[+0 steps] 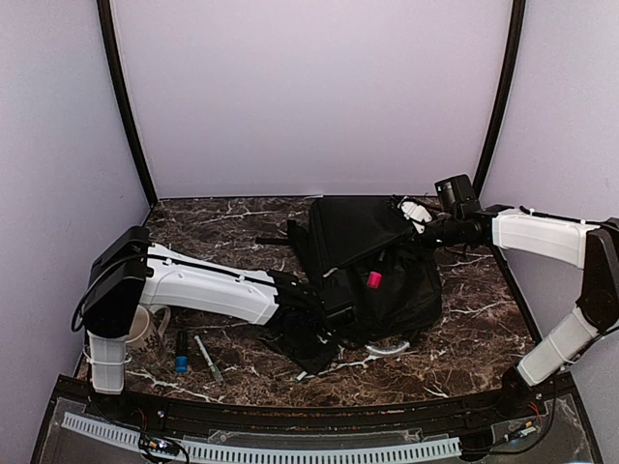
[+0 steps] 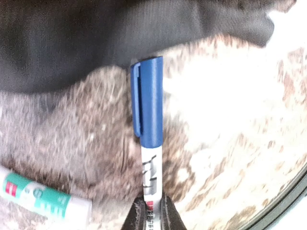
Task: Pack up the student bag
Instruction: Pick up the stationery from the center of the board, then place the stationery in the student bag.
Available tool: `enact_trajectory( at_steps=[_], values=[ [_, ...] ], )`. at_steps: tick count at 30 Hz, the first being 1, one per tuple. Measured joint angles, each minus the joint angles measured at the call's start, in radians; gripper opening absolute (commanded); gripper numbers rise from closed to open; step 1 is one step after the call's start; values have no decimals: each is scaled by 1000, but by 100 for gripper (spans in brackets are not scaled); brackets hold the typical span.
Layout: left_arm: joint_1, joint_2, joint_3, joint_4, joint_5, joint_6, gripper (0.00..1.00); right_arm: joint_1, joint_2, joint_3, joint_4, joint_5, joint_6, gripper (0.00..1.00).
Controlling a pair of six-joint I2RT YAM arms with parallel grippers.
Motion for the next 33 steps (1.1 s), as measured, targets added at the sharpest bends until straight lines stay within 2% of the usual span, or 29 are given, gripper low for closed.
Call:
enact_trajectory(
  at_steps=[5,10,13,16,21,24,33],
  values=[
    [-2,-47,-17,-72,25,40,0,-2,0,0,1,-2,1,0],
    [-3,-136,-21,-121,132,140,0,-2,0,0,1,-3,4,0],
    [-5,-159,51,-158,185,225,0,-2,0,0,1,-4,4,0],
    [-5,-149,190,-188,218,312,0,-2,0,0,1,-5,4,0],
    [12,-50,457,-173,168,396,0,-2,0,0,-1,-18,12,0],
    [39,40,557,-112,104,428,0,-3,-1,5,-12,-32,24,0],
    [167,214,579,95,6,530,0,-3,-3,37,-61,-74,57,0]
  ],
)
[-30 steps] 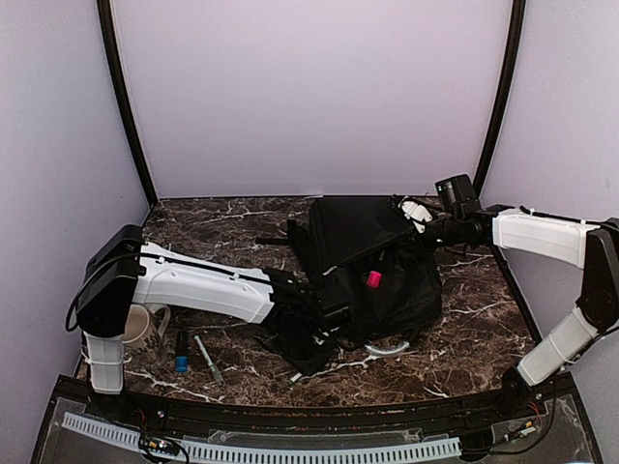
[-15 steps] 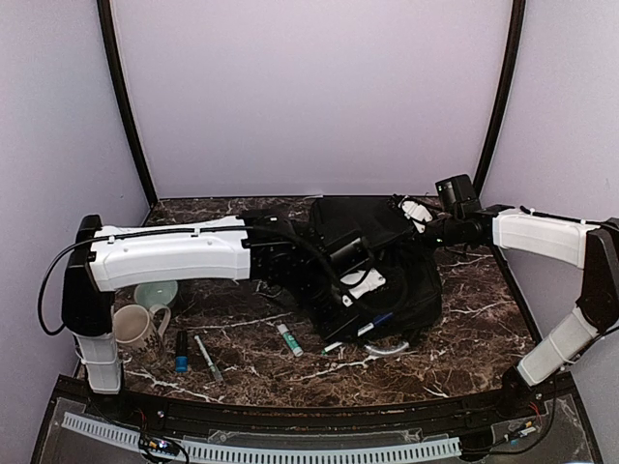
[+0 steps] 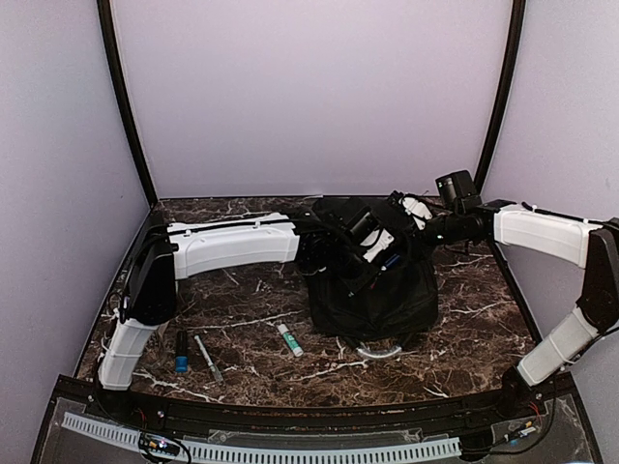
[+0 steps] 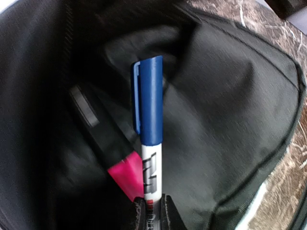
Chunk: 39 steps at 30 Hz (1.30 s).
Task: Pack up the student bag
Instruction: Place the stationery in the student bag.
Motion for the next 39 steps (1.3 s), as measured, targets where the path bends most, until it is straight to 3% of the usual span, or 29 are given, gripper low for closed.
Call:
enact_trajectory(
  at_steps=[18,30,39],
  values=[
    [17,138,84,138,116,28,0,-4,0,2,-13,-22,18,0],
    [15,185,193,66,-183,249,0,-14,-17,5,-11,-26,19,0],
    [22,220,200,192,-420,528,0,-24,-17,14,-5,-18,18,0]
  ],
)
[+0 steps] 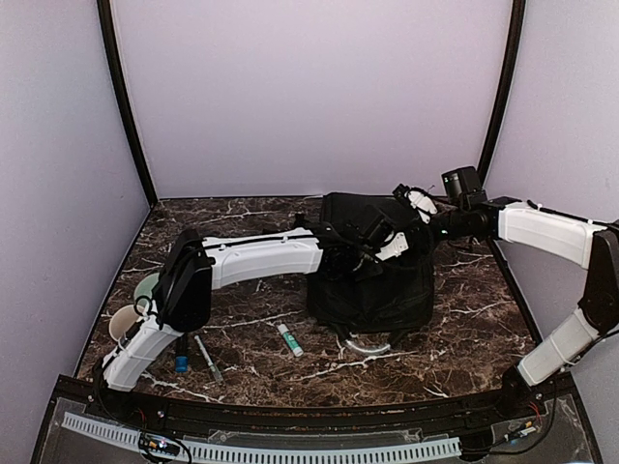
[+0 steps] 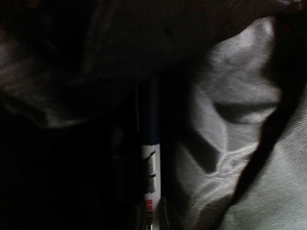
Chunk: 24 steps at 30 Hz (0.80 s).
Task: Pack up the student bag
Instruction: Place the stationery in the student bag.
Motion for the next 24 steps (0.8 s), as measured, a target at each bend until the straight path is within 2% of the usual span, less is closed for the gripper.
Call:
enact_trajectory(
  at_steps=[4,7,10,16,24],
  values=[
    [2,6,-31,135,-87,139,5,-8,0,5,5,18,0,0],
    [2,6,-50,203,-129,194,19,-11,0,7,10,29,-1,0],
    [2,5,-80,257,-148,212,26,-11,0,8,10,40,0,0],
    [2,-42,-237,396,-156,191,30,5,9,9,-13,31,-1,0],
    [8,-136,-402,455,-120,154,35,16,81,53,-52,-39,-4,0]
  ],
)
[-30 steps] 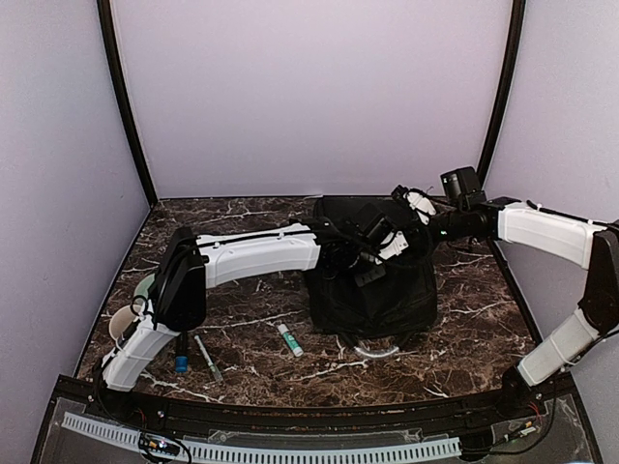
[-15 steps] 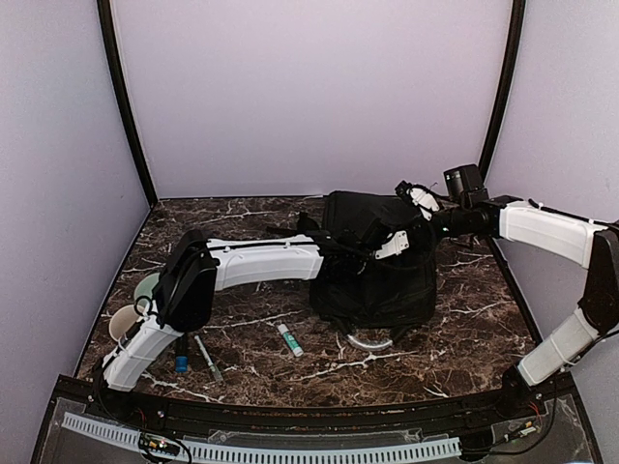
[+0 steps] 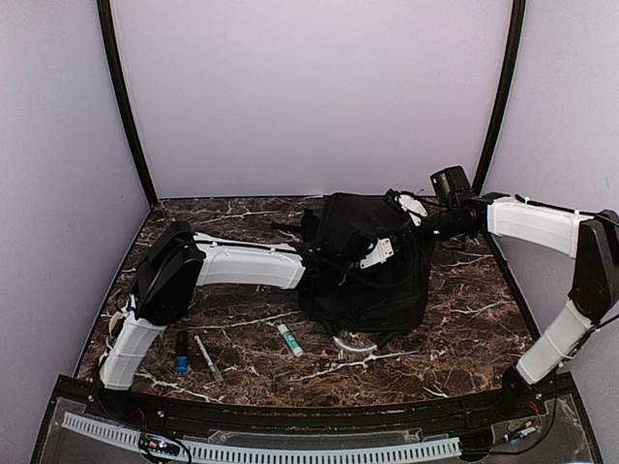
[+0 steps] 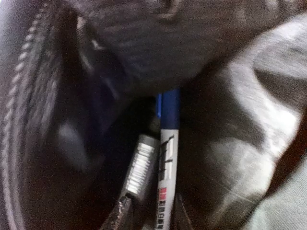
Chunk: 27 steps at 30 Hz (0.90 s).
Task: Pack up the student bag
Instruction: Place the stationery in the student bag, then adjust the student bag at the center of the board.
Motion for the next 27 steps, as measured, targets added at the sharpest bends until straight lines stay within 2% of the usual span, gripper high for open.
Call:
enact_trajectory(
  at_steps=[10,18,22,25,27],
  values=[
    [-37,-221,-176,-6,122,-45,40,2,22,45,-48,0,8,1],
    [-56,-438,-338,-46,184,-163,41,3,23,45,-50,0,12,2],
    [-54,-530,-433,-119,186,-327,51,3,24,45,-50,-2,6,4],
    [-39,-581,-486,-188,201,-521,56,4,26,41,-49,0,-8,3],
    [-18,-618,-544,-209,272,-673,58,5,26,39,-49,4,-20,4]
  ],
)
